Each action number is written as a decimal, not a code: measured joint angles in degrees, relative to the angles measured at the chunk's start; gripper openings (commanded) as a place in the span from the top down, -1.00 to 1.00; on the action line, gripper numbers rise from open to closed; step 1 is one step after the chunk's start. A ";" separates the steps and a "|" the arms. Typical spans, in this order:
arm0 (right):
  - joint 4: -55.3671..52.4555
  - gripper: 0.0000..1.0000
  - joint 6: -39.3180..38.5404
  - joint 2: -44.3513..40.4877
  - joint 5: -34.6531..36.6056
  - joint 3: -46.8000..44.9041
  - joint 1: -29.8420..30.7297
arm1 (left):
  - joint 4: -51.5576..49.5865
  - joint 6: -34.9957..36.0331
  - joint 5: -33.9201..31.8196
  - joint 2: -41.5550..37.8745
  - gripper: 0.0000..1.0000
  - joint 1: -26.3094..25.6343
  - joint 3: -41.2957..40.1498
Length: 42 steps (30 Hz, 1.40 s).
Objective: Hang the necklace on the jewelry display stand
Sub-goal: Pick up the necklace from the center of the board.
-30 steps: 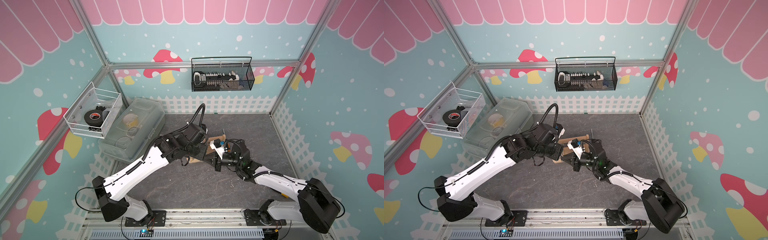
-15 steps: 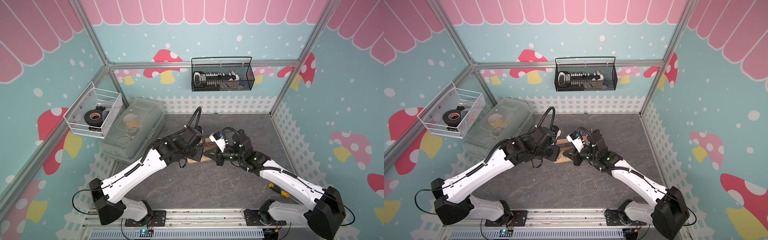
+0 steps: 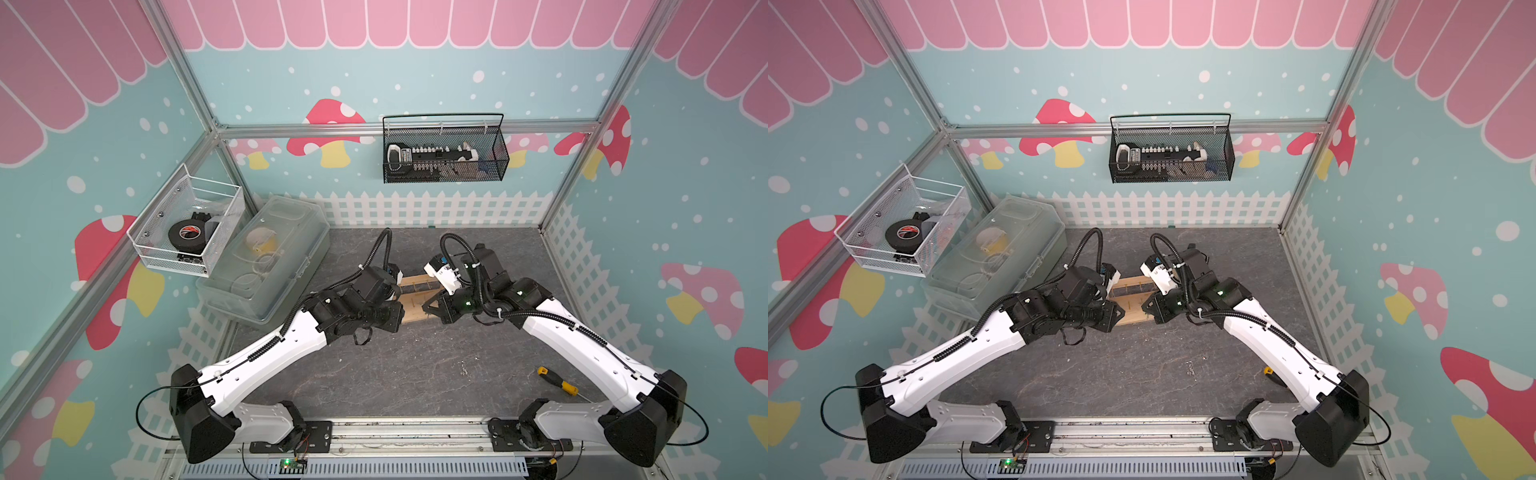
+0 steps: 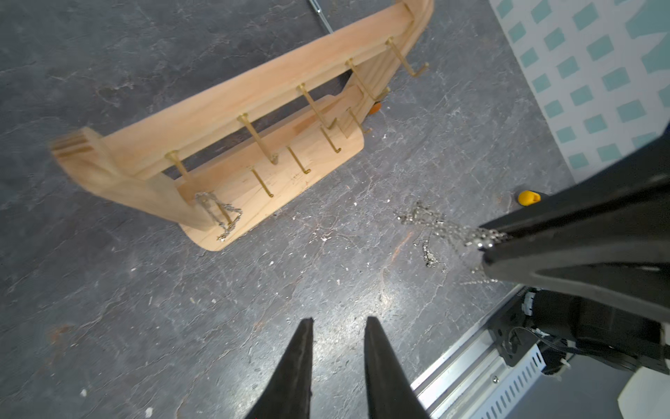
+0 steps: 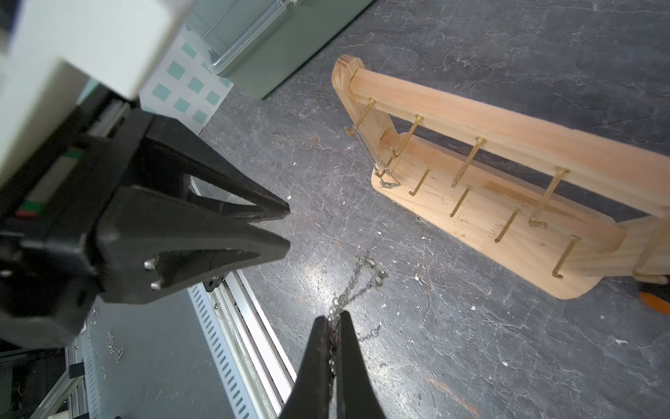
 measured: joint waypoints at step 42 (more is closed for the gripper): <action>-8.61 0.91 4.33 4.28 -7.45 8.57 -0.66 | 23.32 5.33 -7.08 -4.37 0.55 -6.21 -11.26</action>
